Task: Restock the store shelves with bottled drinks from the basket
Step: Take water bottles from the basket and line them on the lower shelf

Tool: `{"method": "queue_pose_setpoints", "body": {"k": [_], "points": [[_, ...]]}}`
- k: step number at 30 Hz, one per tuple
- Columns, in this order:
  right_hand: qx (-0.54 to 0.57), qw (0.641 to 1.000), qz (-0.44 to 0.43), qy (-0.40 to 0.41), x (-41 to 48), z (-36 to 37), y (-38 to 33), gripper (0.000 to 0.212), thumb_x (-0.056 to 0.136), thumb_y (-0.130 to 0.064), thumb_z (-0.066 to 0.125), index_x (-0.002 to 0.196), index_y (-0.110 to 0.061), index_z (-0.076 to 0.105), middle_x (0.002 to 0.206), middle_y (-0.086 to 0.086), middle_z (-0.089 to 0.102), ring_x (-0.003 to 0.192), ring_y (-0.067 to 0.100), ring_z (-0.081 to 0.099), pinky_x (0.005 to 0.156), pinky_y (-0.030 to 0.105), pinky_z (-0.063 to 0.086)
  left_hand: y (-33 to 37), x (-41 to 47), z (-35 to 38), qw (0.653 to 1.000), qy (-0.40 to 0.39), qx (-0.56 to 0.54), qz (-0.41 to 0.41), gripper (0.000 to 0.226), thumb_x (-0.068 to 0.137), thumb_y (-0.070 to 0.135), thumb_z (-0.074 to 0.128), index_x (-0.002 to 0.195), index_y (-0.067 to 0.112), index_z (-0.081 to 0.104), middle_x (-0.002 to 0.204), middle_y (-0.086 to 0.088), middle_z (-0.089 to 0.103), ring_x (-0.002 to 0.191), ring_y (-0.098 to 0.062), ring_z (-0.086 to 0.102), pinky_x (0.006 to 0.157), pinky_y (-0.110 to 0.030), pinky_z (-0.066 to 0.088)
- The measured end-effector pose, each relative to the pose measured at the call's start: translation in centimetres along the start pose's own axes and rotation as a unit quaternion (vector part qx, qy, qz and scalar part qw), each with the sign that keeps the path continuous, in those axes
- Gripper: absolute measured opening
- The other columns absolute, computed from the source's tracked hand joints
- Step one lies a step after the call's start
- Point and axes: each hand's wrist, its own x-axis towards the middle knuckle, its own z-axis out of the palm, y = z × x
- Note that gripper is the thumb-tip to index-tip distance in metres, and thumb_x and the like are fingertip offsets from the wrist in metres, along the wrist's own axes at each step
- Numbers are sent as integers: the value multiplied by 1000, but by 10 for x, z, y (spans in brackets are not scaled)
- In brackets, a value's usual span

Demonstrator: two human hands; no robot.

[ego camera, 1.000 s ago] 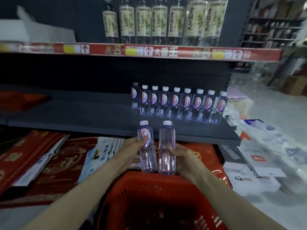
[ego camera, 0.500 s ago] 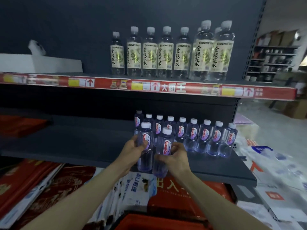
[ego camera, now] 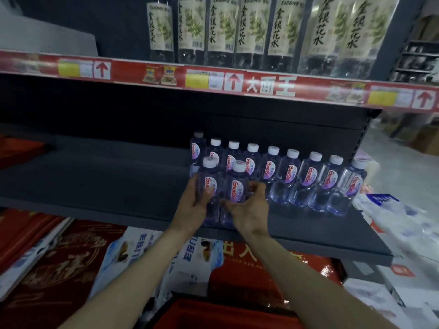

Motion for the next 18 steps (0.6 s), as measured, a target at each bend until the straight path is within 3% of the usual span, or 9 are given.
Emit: {"method": "queue_pose_setpoints", "body": {"k": [4,7,10,14,16,18], "points": [[-25,999,-17,-19,6,3,9,68,71,-18,95,115,-27,44,109,-9,65,93,-3,65,84,14,57,-5,5,5,1000,-3,-6,4,43,105,31,56,147,30,48,137,22,63,128,2,58,108,-24,46],[-39,998,-37,-45,0,-2,15,70,73,-23,93,120,-33,41,111,-17,66,94,-9,66,79,6,53,-10,4,7,1000,9,-25,-8,35,103,37,59,138,37,57,126,27,68,121,3,62,105,-27,48],[-44,995,-39,-79,-8,-11,23,66,82,-23,86,127,-37,40,112,-23,64,98,-17,62,78,0,47,-21,7,-1,999,-13,-17,-50,41,97,36,71,136,42,58,126,23,69,119,1,64,106,-33,48],[-72,994,-28,-82,-15,-13,35,47,88,-22,80,107,-46,44,102,-21,65,90,-20,59,71,0,45,-28,15,-18,982,-78,160,-65,61,75,33,82,128,47,54,122,11,65,118,-9,60,103,-38,50],[-85,994,-26,-71,-12,-11,41,44,88,-23,80,101,-47,45,98,-23,64,88,-21,59,71,0,45,-28,16,-23,964,-97,245,-45,65,77,28,87,127,45,49,113,19,55,117,-10,51,95,-31,47],[-96,993,-30,-58,-9,-8,45,43,88,-27,82,107,-43,47,95,-25,63,88,-21,59,71,0,45,-32,15,-26,964,-86,247,-37,63,78,27,88,125,44,50,111,22,54,112,-9,52,90,-29,46]]}}
